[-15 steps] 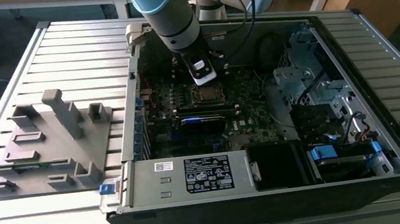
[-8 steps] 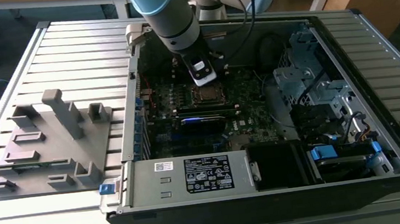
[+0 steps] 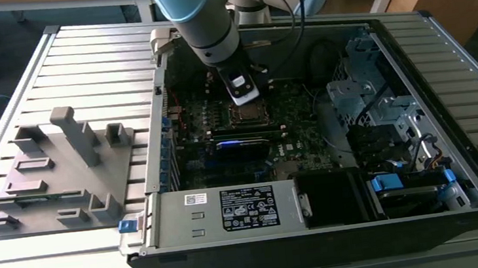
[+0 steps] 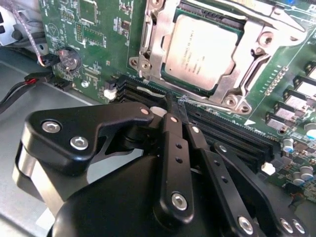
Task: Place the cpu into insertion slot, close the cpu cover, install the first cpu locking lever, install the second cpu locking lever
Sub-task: 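Install the first cpu locking lever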
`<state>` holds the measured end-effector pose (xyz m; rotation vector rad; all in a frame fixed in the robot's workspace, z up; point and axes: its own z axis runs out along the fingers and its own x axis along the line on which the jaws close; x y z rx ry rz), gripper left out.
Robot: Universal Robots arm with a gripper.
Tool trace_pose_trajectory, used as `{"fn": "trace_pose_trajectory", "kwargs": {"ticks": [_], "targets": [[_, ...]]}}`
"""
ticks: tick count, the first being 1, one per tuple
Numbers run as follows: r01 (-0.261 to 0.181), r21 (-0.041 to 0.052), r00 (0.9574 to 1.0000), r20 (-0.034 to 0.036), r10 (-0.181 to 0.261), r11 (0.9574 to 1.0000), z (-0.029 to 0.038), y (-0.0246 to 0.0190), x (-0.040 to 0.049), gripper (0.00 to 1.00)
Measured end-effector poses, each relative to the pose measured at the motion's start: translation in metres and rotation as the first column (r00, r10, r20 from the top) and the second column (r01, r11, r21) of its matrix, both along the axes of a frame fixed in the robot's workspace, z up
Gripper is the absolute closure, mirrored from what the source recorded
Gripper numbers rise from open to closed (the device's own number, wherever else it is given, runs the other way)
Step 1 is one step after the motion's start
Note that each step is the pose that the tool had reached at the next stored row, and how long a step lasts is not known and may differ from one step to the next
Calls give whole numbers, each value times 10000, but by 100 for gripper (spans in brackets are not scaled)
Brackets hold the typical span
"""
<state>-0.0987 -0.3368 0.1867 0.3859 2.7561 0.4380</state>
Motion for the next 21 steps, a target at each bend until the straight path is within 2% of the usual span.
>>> {"fn": "trace_pose_trajectory", "kwargs": {"ticks": [10, 21], "targets": [[104, -88, 9999, 6, -103, 9999, -23, 0, 11, 90], [207, -93, 9998, 7, -207, 9997, -42, 21, 19, 90]]}}
